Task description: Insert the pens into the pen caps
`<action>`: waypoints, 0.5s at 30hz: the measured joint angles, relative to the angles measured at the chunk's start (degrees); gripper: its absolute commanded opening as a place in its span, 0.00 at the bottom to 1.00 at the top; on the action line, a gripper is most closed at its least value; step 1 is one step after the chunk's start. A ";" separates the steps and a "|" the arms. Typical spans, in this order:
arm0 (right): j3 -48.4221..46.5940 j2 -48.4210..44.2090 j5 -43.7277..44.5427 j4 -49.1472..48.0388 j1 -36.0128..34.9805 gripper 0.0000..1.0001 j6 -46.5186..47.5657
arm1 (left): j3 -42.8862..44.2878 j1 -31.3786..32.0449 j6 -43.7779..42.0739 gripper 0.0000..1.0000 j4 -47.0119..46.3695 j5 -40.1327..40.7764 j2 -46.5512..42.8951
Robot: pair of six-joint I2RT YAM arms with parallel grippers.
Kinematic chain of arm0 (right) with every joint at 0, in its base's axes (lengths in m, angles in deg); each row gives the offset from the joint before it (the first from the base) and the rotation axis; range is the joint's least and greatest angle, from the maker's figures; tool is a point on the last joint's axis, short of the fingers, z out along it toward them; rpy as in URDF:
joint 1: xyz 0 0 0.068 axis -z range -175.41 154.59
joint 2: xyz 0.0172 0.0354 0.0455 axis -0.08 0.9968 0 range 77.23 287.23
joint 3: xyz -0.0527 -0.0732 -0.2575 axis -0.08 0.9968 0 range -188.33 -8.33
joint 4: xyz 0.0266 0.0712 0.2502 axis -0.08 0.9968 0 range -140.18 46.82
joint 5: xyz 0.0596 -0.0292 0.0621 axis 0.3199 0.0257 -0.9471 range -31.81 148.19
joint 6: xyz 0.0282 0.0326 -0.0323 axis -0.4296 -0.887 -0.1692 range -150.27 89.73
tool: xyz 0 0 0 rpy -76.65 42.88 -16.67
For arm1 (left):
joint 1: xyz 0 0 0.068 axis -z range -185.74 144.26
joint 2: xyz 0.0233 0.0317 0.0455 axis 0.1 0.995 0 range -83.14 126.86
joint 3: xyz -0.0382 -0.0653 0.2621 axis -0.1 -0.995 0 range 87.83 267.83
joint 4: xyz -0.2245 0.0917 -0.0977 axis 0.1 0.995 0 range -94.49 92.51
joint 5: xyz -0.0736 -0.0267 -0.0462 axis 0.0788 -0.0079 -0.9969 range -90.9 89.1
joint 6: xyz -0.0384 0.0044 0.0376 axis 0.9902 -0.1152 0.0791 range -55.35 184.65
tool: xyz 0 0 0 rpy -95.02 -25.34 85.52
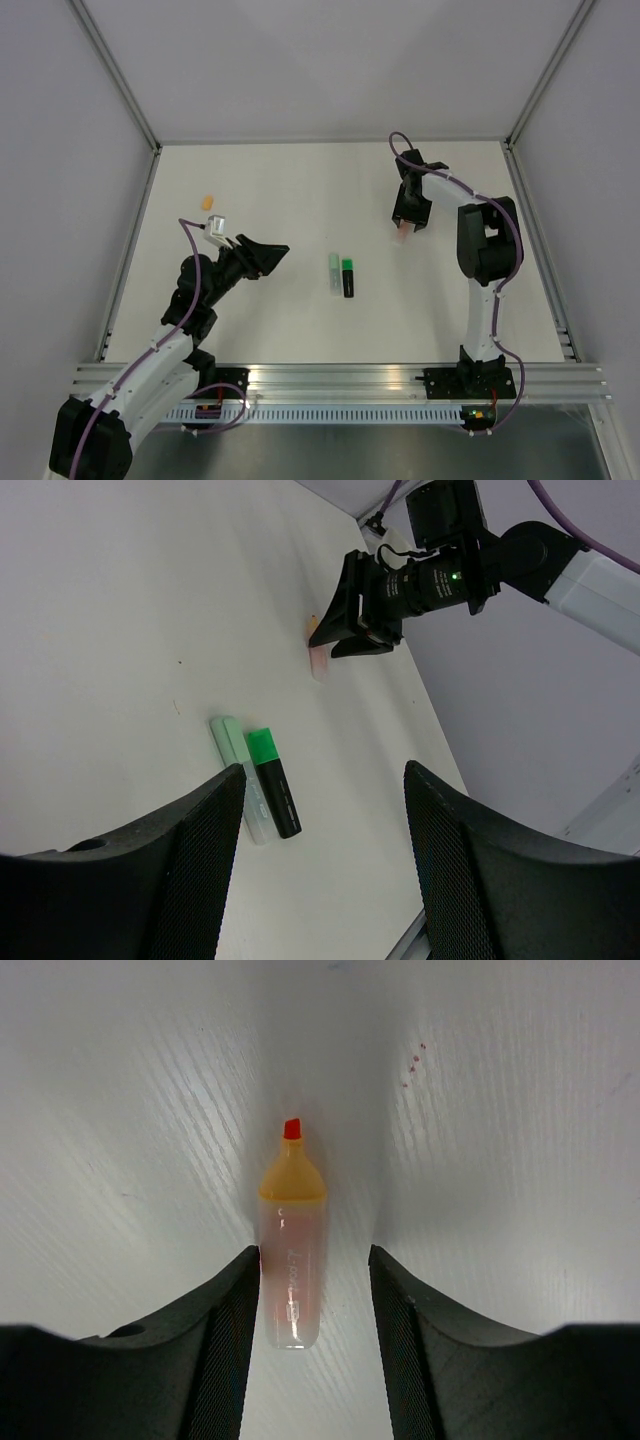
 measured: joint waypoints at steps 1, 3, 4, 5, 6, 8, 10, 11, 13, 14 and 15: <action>1.11 -0.66 -0.17 -0.72 -0.09 0.54 -0.09 | -0.02 0.00 0.02 0.70 0.00 0.02 -0.02; 2.80 -1.53 -0.44 -1.73 -0.37 0.53 -0.52 | -0.02 0.00 0.02 0.70 0.00 0.02 -0.02; 3.43 -1.81 -0.44 -2.10 -0.66 0.53 -0.72 | -0.02 0.00 0.02 0.70 0.00 0.02 -0.02; 3.82 -1.88 -0.46 -2.38 -0.98 0.52 -0.94 | -0.02 0.00 0.02 0.70 0.00 0.02 0.00; 4.17 -1.90 -0.61 -2.82 -1.36 0.52 -1.11 | -0.02 0.00 0.02 0.70 0.00 0.02 -0.02; 4.39 -1.90 -0.74 -3.26 -2.03 0.51 -1.55 | -0.02 0.00 0.02 0.70 0.00 0.02 -0.02; 4.46 -1.90 -0.70 -3.85 -2.89 0.49 -1.68 | -0.02 0.00 0.02 0.71 0.00 0.02 0.00; 4.50 -1.90 -0.66 -4.07 -3.15 0.48 -1.70 | -0.02 0.00 0.02 0.71 0.00 0.02 -0.02; 4.63 -1.90 -0.48 -4.46 -3.78 0.43 -1.75 | -0.02 0.00 0.02 0.71 0.00 0.02 -0.02; 4.72 -1.90 -0.26 -4.66 -4.07 0.41 -1.73 | -0.02 0.00 0.02 0.71 0.00 0.04 -0.02; 4.85 -1.92 -0.04 -4.87 -4.33 0.38 -1.75 | -0.02 0.00 0.02 0.71 -0.02 0.02 -0.02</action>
